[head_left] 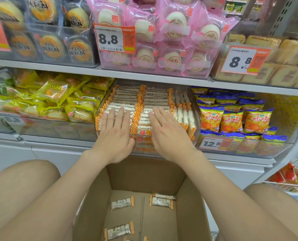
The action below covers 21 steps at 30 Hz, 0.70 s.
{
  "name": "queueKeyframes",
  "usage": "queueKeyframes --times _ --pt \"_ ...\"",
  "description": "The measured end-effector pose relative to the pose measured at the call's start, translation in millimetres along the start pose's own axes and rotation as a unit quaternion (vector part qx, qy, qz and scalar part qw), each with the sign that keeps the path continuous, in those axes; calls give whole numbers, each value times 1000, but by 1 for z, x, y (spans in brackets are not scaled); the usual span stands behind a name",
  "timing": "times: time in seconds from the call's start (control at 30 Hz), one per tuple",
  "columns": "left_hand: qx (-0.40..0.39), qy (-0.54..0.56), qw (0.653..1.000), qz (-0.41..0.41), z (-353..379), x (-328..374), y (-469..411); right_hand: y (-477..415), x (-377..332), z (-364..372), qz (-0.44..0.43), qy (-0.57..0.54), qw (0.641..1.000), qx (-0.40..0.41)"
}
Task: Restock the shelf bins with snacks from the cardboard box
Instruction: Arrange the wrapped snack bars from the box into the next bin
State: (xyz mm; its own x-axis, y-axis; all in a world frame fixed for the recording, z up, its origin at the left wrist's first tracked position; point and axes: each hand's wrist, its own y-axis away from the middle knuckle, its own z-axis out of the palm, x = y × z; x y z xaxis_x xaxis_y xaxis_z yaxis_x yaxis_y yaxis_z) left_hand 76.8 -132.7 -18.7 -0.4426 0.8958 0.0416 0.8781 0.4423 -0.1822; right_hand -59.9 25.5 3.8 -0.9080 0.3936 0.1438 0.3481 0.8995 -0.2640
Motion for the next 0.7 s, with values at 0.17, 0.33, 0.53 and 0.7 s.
queueKeyframes --times 0.17,0.33,0.53,0.7 --pt "-22 45 999 2 -1 1 1 -11 -21 12 90 -19 996 -23" --pt "119 105 987 31 -4 -14 -1 -13 -22 8 90 -29 994 -50" --pt "115 -28 992 32 5 -18 3 -3 -24 -9 43 -49 994 89" --pt "137 -28 988 61 -11 -19 14 31 -42 -29 -7 -158 973 170"
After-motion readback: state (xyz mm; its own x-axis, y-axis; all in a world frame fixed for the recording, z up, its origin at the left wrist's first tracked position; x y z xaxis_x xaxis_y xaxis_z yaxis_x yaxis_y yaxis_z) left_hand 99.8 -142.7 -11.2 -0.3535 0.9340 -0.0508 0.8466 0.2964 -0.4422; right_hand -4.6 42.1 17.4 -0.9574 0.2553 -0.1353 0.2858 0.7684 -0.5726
